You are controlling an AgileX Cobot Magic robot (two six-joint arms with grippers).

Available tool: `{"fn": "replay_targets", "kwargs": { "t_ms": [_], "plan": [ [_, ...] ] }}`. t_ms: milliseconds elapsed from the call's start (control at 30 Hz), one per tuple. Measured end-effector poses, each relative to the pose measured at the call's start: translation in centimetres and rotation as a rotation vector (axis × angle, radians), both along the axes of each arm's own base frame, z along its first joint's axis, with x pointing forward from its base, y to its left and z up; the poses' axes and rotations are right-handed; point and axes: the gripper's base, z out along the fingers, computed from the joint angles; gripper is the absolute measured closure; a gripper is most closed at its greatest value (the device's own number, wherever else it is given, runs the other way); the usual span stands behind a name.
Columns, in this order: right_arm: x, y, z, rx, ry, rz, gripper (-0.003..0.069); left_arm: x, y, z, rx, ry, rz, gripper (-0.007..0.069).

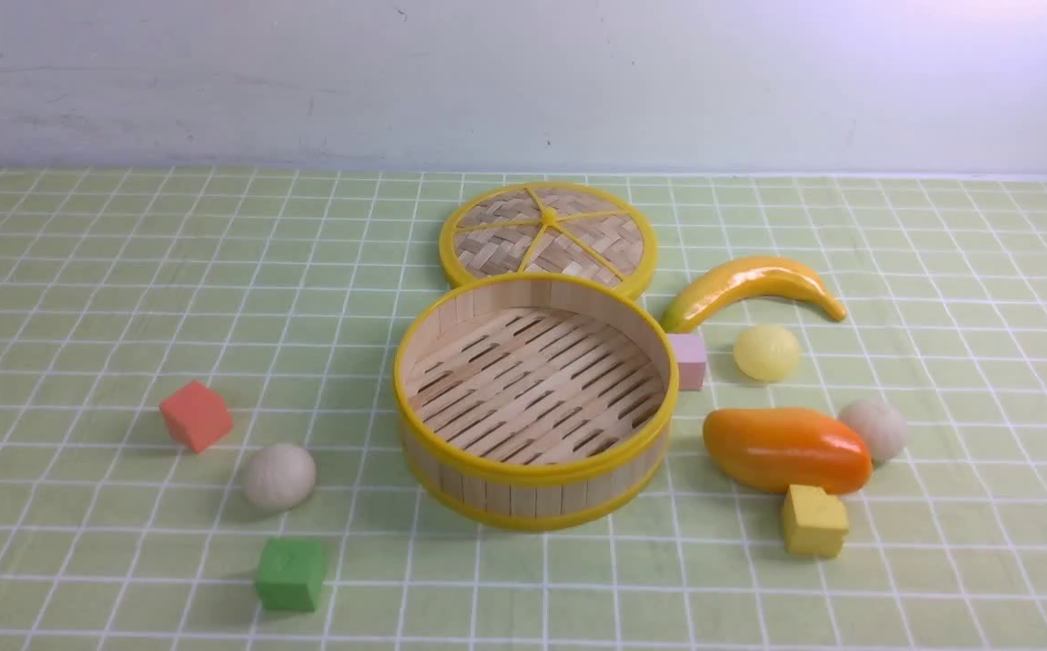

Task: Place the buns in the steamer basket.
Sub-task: Use the left arm to grab a steamed stuffed bun

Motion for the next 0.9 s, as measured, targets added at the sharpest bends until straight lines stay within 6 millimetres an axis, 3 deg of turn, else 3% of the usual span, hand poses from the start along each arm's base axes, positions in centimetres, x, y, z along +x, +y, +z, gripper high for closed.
{"fn": "replay_targets", "kwargs": {
  "t_ms": [767, 833, 900],
  "plan": [
    [0.0, 0.0, 0.0, 0.000, 0.000, 0.000, 0.0420, 0.1, 0.0, 0.3, -0.016, -0.029, 0.003, 0.0386],
    [0.0, 0.0, 0.0, 0.000, 0.000, 0.000, 0.0420, 0.2, -0.2, 0.8, -0.132, -0.074, 0.016, 0.0386],
    [0.0, 0.0, 0.0, 0.000, 0.000, 0.000, 0.0420, 0.3, -0.4, 1.6, -0.395, -0.131, 0.050, 0.0386]
  ]
}}
